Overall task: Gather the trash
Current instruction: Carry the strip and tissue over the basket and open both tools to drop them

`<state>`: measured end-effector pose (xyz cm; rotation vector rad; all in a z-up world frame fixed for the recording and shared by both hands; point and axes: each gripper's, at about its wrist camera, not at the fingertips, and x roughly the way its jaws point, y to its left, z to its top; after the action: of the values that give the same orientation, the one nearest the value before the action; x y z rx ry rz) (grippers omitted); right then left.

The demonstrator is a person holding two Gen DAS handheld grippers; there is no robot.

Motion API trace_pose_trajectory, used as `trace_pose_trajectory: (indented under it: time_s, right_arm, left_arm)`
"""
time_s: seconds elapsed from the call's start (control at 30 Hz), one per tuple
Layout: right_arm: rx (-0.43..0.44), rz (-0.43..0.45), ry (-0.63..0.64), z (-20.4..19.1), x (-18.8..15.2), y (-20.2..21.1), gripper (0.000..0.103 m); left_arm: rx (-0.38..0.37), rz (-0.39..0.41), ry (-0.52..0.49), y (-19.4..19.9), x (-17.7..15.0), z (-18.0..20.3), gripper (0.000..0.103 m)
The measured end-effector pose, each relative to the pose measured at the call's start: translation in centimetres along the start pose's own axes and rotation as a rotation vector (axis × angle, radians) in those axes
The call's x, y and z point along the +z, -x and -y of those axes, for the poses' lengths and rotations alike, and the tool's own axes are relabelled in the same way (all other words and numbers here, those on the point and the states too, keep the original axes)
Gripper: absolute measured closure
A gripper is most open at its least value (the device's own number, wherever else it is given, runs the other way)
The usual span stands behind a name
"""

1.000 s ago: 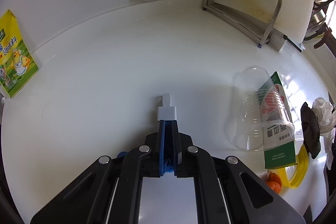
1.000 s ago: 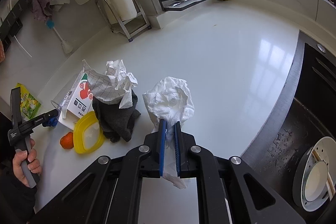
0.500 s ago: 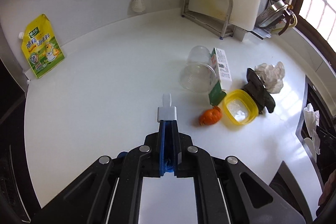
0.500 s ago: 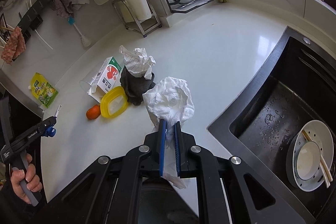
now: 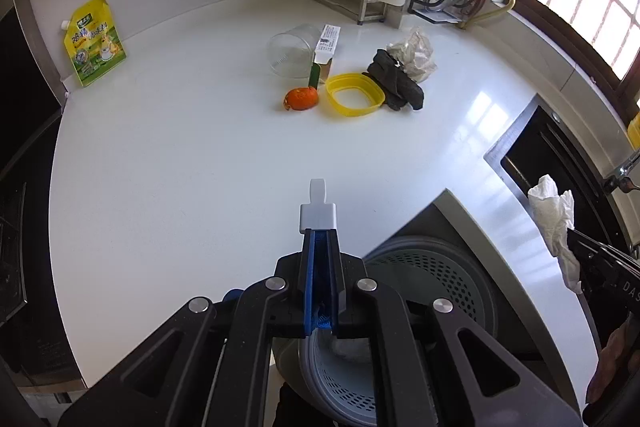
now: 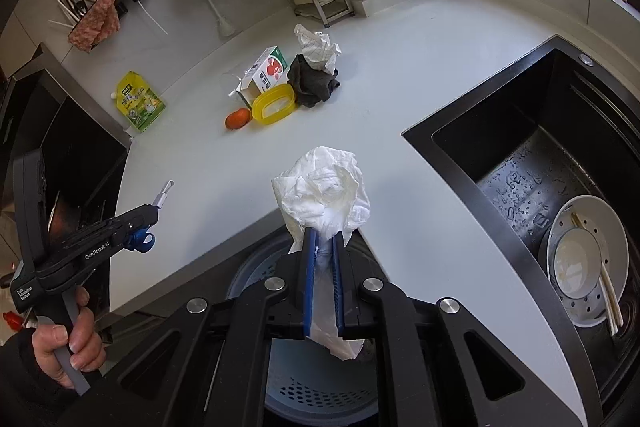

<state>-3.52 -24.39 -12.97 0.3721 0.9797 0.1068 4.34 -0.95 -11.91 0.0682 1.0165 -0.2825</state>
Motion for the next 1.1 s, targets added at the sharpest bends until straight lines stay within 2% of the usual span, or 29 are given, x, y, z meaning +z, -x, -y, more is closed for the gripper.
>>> trace_pose_trajectory:
  time_s: [0.2,0.53,0.73,1.1]
  right_arm:
    - [0.069,-0.057,0.01,-0.4,-2.5,0.4,0.095]
    - [0.063,-0.1,0.063,-0.3,-5.5,0.8,0.095]
    - [0.052,-0.149,0.067,0.5,-7.0,0.0,0.095]
    - [0.073,-0.197,0.069,0.5,-8.2,-0.7,0.093]
  left_arm:
    - [0.015,-0.015,-0.005,0.9,-3.0,2.3,0.097]
    - [0.004,-0.077,0.027,0.5,-6.9,4.2,0.097]
    - [-0.021,-0.11,0.038,0.0,-8.2,5.0,0.096]
    - [-0.005,-0.131,0.019,0.0,-9.2,6.6,0.094]
